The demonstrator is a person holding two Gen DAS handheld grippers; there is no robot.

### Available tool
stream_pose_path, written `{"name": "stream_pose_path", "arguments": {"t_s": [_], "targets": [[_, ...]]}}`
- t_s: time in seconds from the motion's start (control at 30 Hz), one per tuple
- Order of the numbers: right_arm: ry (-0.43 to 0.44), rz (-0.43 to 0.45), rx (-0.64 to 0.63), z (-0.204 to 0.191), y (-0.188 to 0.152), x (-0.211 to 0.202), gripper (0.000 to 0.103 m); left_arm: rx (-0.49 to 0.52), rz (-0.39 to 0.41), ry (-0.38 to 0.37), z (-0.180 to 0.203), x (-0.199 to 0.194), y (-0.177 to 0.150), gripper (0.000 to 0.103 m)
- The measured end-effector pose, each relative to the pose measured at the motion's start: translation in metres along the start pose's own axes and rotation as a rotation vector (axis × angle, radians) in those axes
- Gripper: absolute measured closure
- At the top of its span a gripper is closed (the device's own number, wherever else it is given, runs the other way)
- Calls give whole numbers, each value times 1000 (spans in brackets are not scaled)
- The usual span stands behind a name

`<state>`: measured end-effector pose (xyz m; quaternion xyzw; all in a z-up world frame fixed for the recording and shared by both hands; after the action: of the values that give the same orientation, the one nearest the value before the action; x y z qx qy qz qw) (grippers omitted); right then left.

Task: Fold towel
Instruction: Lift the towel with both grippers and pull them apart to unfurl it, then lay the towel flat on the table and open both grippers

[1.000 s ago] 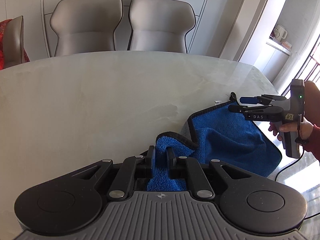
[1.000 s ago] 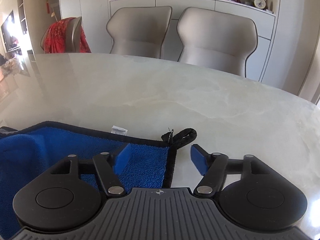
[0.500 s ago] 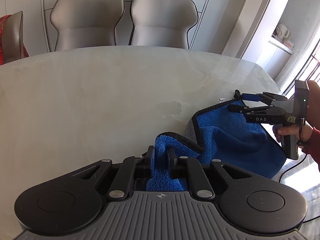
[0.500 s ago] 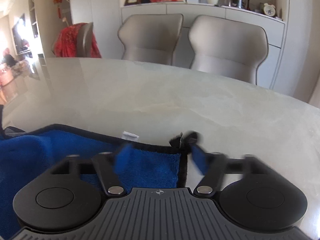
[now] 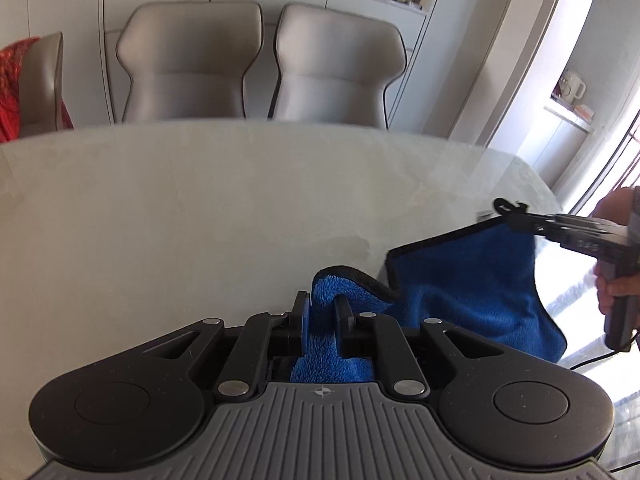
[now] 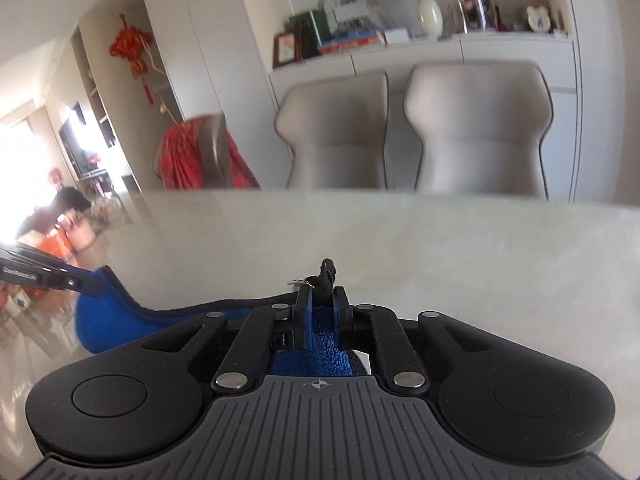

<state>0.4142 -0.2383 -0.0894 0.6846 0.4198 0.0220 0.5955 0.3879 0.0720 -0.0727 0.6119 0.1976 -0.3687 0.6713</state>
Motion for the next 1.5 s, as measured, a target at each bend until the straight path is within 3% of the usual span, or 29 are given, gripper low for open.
{"name": "stream_pose_path", "arguments": {"t_s": [0.13,0.27,0.37,0.53,0.63,0.87,1.0,1.13,1.2,1.3,1.37,1.5], "targets": [[25,82,-72,-18,52,-43,94,20,84,-2,8,-35,28,92],[35,128,-152,-43,76,-94,94,44,164,-11,20,-78,47,92],[46,157,-178,-61,77,-135,94,67,202,-26,29,-109,46,92],[42,130,-175,-85,35,-198,93,96,194,-56,49,-147,7,92],[8,61,-122,-85,-15,-224,93,99,148,-101,63,-159,-36,92],[-34,-171,74,-66,-147,-245,93,65,-84,-205,96,-142,-153,92],[-49,-304,101,-65,-203,-247,92,26,-175,-215,100,-130,-199,92],[-60,-440,102,-65,-244,-246,82,71,-275,-189,99,-121,-234,87],[-60,-486,95,-66,-254,-249,73,95,-314,-185,97,-125,-248,82],[-78,-528,86,-63,-270,-269,72,114,-361,-205,93,-138,-264,71],[-109,-552,55,-61,-265,-277,72,148,-375,-193,87,-147,-266,69],[-158,-463,13,-58,-231,-277,67,192,-341,-169,75,-163,-250,66]]}}
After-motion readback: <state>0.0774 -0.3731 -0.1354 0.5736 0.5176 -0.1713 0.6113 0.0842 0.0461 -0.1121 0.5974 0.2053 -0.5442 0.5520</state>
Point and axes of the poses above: each gripper's, at about its wrist camera, not at the fingertips, and x roughly the way its jaws point, z to its right, y to its top, the point moved 10 cm from there along x, roughly the way its jaws point, and after that the axes turned 1 degree about x, right-handed, at the moved point
